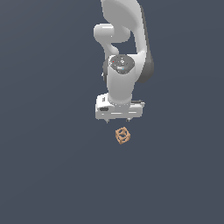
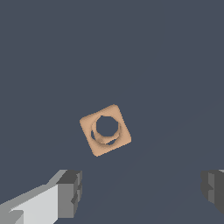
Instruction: Pick up the object and move it to a goal position.
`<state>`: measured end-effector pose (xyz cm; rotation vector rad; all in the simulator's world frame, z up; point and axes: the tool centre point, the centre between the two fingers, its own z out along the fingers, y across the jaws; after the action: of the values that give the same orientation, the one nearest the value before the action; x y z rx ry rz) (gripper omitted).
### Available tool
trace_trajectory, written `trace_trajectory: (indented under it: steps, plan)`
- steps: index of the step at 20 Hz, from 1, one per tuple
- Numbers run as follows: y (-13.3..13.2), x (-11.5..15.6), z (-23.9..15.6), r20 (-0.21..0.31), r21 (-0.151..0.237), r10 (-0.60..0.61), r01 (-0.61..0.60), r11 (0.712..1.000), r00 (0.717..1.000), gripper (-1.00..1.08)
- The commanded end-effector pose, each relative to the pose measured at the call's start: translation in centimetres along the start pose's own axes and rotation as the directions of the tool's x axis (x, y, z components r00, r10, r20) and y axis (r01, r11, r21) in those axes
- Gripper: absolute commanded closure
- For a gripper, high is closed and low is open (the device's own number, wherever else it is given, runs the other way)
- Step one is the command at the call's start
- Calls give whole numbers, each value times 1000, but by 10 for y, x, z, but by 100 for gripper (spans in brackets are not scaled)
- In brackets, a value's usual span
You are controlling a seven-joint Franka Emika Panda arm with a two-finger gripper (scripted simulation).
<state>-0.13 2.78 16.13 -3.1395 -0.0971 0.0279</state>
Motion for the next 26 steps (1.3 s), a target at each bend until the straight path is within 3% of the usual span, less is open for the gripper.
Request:
trace_trajectory:
  steps: [1, 17, 26]
  plan:
    - [0, 0, 0, 0, 0, 0, 0, 1000, 1000, -92]
    - [-16, 11, -1, -16, -6, -68, 67, 998, 998, -92]
    - [-21, 15, 29, -15, -9, -203, 203, 979, 979, -92]
